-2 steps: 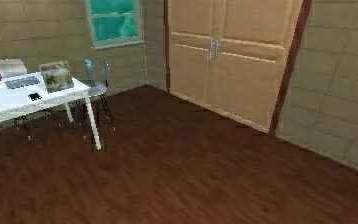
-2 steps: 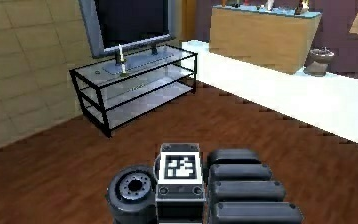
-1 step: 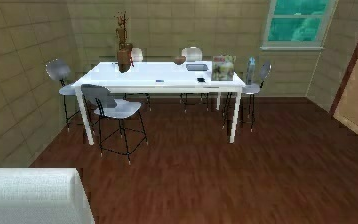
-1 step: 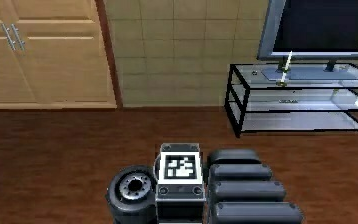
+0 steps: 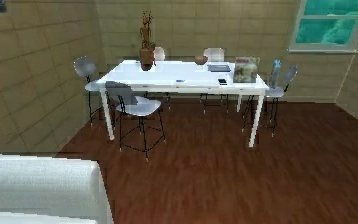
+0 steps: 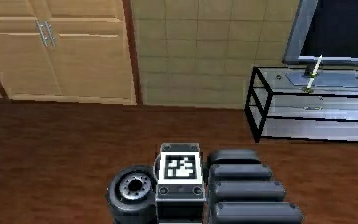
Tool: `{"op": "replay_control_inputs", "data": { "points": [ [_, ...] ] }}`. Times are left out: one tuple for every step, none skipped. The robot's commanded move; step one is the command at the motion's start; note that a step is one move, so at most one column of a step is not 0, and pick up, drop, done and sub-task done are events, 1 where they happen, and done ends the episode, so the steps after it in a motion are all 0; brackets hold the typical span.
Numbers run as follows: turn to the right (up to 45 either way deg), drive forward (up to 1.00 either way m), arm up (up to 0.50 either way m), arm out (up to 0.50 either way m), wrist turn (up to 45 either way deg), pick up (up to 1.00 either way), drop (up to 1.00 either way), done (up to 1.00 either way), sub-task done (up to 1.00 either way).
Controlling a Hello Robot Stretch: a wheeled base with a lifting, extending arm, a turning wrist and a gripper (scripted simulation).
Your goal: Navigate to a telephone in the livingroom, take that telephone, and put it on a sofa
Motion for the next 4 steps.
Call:
{"op": "replay_control_inputs", "data": {
  "points": [
    [45.0,0.0,0.0,0.0,0.0,0.0,0.0,0.0,0.0],
    [45.0,0.0,0.0,0.0,0.0,0.0,0.0,0.0,0.0],
    [21.0,0.0,0.0,0.0,0.0,0.0,0.0,0.0,0.0],
    [-45.0,0.0,0.0,0.0,0.0,0.0,0.0,0.0,0.0]
  ]
}}
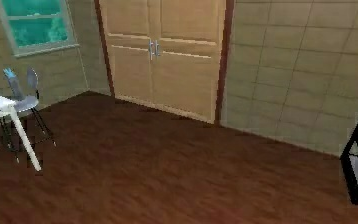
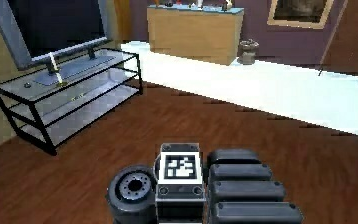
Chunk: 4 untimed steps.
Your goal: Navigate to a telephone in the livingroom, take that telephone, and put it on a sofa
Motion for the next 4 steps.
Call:
{"op": "replay_control_inputs", "data": {
  "points": [
    [-45.0,0.0,0.0,0.0,0.0,0.0,0.0,0.0,0.0],
    [-39.0,0.0,0.0,0.0,0.0,0.0,0.0,0.0,0.0],
    [45.0,0.0,0.0,0.0,0.0,0.0,0.0,0.0,0.0],
    [45.0,0.0,0.0,0.0,0.0,0.0,0.0,0.0,0.0]
  ]
}}
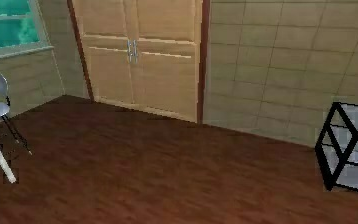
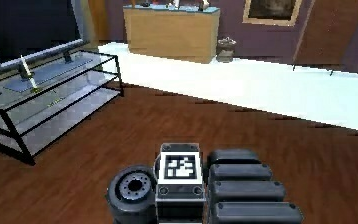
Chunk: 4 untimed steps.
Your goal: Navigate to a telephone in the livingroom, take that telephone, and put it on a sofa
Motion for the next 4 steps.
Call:
{"op": "replay_control_inputs", "data": {
  "points": [
    [45.0,0.0,0.0,0.0,0.0,0.0,0.0,0.0,0.0],
    [9.0,0.0,0.0,0.0,0.0,0.0,0.0,0.0,0.0],
    [45.0,0.0,0.0,0.0,0.0,0.0,0.0,0.0,0.0],
    [45.0,0.0,0.0,0.0,0.0,0.0,0.0,0.0,0.0]
  ]
}}
